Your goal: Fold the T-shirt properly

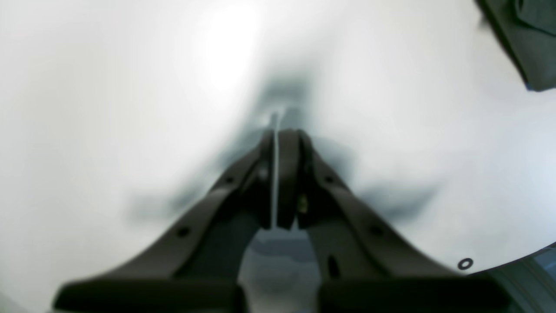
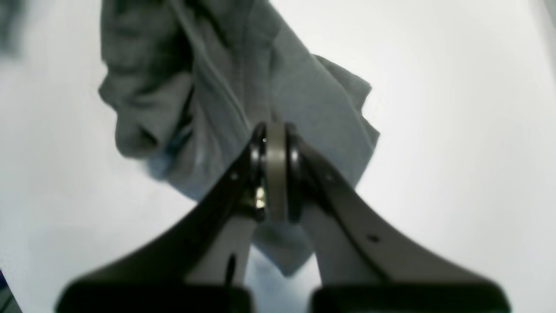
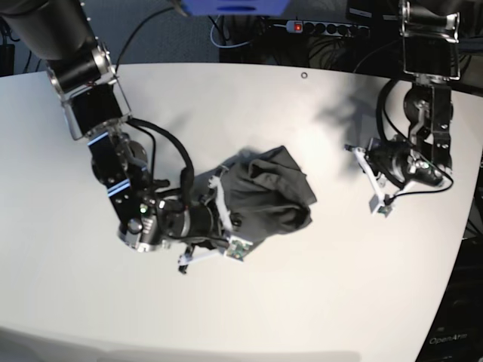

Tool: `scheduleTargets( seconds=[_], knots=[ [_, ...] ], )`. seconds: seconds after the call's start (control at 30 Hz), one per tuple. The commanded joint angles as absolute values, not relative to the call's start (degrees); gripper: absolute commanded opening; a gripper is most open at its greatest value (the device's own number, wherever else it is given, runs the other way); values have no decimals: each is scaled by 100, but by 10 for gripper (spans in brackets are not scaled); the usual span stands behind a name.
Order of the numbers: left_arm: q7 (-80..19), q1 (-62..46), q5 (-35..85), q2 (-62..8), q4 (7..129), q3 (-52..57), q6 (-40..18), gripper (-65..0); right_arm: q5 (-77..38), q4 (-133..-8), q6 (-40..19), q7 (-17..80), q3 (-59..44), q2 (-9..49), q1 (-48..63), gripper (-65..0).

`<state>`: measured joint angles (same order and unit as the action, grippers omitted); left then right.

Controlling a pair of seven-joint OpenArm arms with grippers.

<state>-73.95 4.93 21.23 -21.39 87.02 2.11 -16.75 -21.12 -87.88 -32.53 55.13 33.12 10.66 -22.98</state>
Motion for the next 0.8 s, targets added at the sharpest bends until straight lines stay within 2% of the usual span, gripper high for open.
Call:
scheduleTargets(
  seconds=[0.0,0.23,0.77],
  knots=[
    [-7345,602,2149,-2202,8778,251,-1701,-631,-2158,-8840,-3257,5288,3292,1068,-2484,-647],
    [-7345,602,2149,-2202,8778,251,-1701,-631,-2158,-8593,-3257,4848,3653,1068,-2580,-647],
    [-7345,593,2149,-2202,8778,251,-1701,-631,-2167,-7714,-3266,4040,3697,998,-2897,-647]
  ],
)
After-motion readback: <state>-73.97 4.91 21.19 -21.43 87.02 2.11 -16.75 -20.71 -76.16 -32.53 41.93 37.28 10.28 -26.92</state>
